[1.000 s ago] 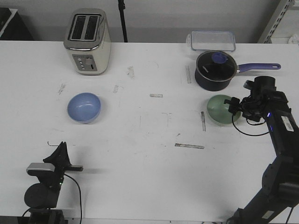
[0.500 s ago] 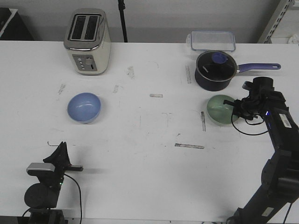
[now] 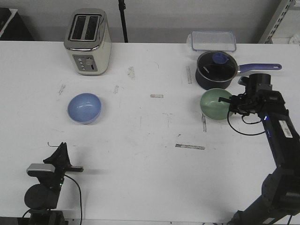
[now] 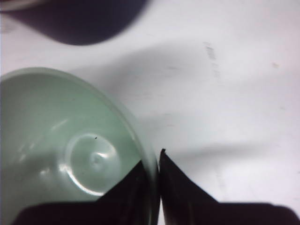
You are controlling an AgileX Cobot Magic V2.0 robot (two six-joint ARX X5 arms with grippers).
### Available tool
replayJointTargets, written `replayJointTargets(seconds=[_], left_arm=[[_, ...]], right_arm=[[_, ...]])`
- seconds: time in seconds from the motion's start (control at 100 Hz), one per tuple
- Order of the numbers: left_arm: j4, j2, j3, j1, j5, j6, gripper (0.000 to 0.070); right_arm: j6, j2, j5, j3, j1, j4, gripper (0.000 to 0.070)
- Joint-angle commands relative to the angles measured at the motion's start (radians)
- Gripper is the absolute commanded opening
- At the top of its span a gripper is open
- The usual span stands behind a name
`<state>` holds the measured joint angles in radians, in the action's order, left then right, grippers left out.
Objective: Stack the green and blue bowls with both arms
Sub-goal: 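Slide the green bowl with the right gripper toward the table center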
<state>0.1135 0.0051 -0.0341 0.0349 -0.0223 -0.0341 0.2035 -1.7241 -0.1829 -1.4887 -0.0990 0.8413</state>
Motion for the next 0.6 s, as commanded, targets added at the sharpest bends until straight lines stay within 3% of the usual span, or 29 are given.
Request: replayJointTargets(seconds=[0.0,0.38,0.59], left_arm=[[0.015,-0.002,0.023,0.000,0.001,0.015,0.0001],[0.015,-0.002,0.023,0.000,0.001,0.015,0.0001],[0.015,-0.002,0.023,0.000,0.001,0.015,0.0001]], right_arm=[[0.010,0.002,-0.003,-0.024,0.037,-0.003,0.0009],[0.048,0.004,-0.001,-0.024,0.371,-0.056,0.0009],[0.152,-0.022,0.001,-0.024,0.507,-0.124,0.0009]])
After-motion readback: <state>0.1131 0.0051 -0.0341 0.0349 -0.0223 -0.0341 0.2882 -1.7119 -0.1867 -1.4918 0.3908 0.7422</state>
